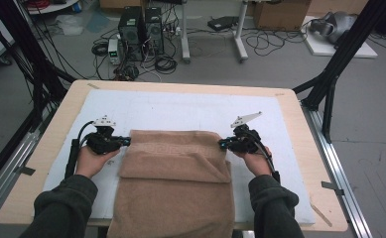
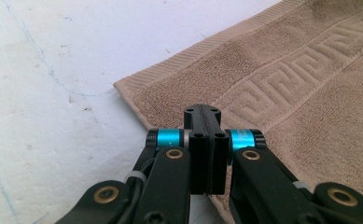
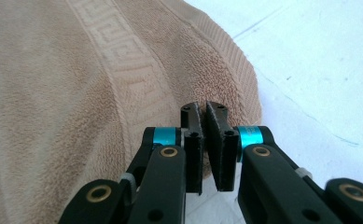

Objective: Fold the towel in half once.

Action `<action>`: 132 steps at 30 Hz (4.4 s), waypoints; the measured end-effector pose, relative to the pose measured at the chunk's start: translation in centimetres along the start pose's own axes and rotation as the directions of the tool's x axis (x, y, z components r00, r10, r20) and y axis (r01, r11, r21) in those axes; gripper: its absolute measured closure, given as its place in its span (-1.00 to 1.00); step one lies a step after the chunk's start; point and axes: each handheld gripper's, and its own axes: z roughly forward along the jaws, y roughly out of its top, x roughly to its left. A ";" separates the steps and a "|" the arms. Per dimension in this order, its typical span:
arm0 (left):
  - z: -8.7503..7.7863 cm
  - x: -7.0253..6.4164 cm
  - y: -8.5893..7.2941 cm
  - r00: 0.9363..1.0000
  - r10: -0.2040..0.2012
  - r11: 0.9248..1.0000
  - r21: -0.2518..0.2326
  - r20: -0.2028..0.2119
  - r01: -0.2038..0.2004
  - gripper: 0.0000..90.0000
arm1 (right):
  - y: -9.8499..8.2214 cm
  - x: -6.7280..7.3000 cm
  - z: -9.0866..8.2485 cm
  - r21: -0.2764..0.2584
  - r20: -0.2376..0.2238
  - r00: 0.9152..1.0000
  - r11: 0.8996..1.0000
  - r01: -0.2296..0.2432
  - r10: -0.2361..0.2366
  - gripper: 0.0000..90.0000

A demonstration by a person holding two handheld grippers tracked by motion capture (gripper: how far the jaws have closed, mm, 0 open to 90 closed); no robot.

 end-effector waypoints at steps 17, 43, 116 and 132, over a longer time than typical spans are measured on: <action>2.9 -0.3 -0.3 0.998 -0.017 0.998 0.055 -0.066 0.020 0.84 | -1.1 -0.9 2.7 0.050 0.008 0.997 0.996 -0.073 0.072 0.89; -8.0 -5.7 -3.8 0.987 0.068 0.996 -0.072 0.144 -0.059 0.88 | -1.7 7.6 -6.8 -0.114 -0.126 0.986 0.989 0.096 -0.110 0.89; -0.7 1.2 4.7 0.999 0.030 0.997 -0.070 -0.019 -0.031 0.19 | 5.9 -2.5 -2.2 -0.042 0.078 0.997 0.999 0.031 -0.027 0.07; -2.9 -3.8 -3.7 0.992 0.122 0.992 -0.048 0.038 -0.120 0.10 | -1.9 3.6 -2.7 -0.062 0.050 0.997 0.996 0.066 -0.063 0.14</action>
